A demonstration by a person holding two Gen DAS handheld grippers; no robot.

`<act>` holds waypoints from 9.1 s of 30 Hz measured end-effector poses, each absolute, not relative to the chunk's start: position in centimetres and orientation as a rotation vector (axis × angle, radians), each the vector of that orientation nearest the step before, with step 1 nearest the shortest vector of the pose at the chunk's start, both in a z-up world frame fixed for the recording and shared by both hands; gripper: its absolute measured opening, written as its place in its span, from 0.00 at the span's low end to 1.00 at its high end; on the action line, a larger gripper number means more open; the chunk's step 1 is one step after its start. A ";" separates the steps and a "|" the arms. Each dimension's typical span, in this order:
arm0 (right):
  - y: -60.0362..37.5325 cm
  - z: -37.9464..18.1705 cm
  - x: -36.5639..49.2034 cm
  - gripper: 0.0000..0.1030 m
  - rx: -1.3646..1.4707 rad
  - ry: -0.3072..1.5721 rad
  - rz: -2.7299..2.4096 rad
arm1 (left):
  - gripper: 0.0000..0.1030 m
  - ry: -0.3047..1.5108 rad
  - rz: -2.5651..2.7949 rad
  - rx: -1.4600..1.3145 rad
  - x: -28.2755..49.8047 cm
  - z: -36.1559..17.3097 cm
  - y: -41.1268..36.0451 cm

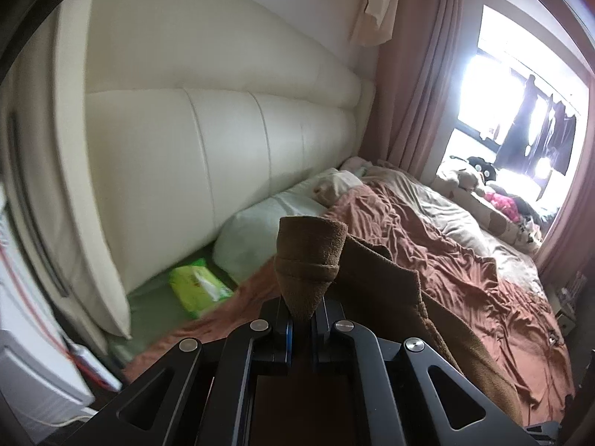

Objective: Fold small clothes

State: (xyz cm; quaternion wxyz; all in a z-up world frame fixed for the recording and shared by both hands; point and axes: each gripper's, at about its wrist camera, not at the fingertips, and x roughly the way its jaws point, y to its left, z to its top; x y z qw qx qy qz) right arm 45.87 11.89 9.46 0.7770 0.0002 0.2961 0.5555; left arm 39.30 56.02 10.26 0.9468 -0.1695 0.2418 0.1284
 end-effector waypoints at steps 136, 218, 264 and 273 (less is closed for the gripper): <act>13.9 -8.0 51.6 0.28 -0.317 0.783 1.217 | 0.18 0.791 0.149 -0.398 34.5 -10.9 41.7; -37.1 3.3 17.4 1.00 0.070 0.406 0.504 | 1.00 0.463 0.012 -0.112 12.0 2.9 10.0; -41.1 -2.6 9.5 1.00 0.046 0.410 0.370 | 1.00 0.430 -0.044 -0.071 5.5 -3.6 1.2; -41.0 -3.0 9.4 1.00 0.051 0.418 0.381 | 1.00 0.417 -0.042 -0.072 5.1 -3.4 1.7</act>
